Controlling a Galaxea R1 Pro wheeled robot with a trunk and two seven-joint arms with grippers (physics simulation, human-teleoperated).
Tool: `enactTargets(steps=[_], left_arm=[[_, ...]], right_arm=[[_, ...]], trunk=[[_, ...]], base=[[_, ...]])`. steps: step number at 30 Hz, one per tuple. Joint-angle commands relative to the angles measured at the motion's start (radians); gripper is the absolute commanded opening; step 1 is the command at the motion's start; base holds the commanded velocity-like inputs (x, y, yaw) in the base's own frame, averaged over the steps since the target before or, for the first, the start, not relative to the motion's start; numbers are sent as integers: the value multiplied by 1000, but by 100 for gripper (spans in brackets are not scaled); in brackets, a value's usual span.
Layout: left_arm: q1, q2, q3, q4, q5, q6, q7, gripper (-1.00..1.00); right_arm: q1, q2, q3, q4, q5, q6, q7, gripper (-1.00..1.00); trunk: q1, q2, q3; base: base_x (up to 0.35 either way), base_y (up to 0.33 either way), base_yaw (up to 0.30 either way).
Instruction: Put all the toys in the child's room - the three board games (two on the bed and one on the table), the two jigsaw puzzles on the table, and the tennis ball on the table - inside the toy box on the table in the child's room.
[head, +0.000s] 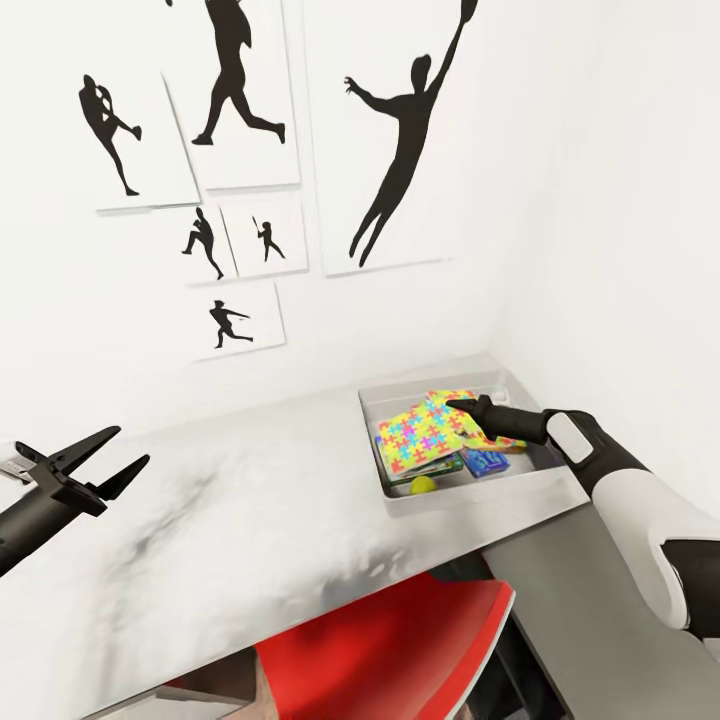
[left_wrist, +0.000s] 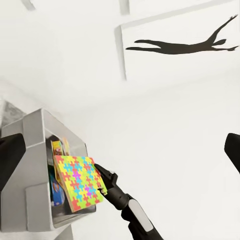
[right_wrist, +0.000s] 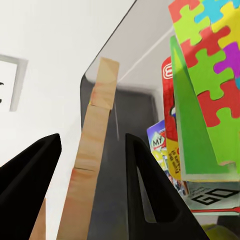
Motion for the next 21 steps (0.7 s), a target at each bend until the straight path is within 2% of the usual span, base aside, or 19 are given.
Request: enactTargets(steps=[1,8,17,18,21], left_arm=[[-1,0,1,0,-3,4,-7,100],[-1,2,0,0,-3,4,-21,100],[-1,3,0,0,-3,4,-25,100],[-1,3,0,0,-3,4,-25,100],[-1,3,0,0,-3,4,-26,100]], right_arm=[[-1,-1,8,0,-5,-2,2,-100],[-2,1,8,0,-5,-39,2,-100],[-5,1,8,0,-5,-51,0,-100],[-5,1,8,0,-5,-52,0,100],[-6,0,8,0,-5,-53,-1,100]], trunk=[[1,-2,-2],[1,-2,-2],[1,-2,-2],[1,-2,-2],[1,-2,-2]], base=[[0,0,0],[0,0,0],[0,0,0],[0,0,0],[0,0,0]])
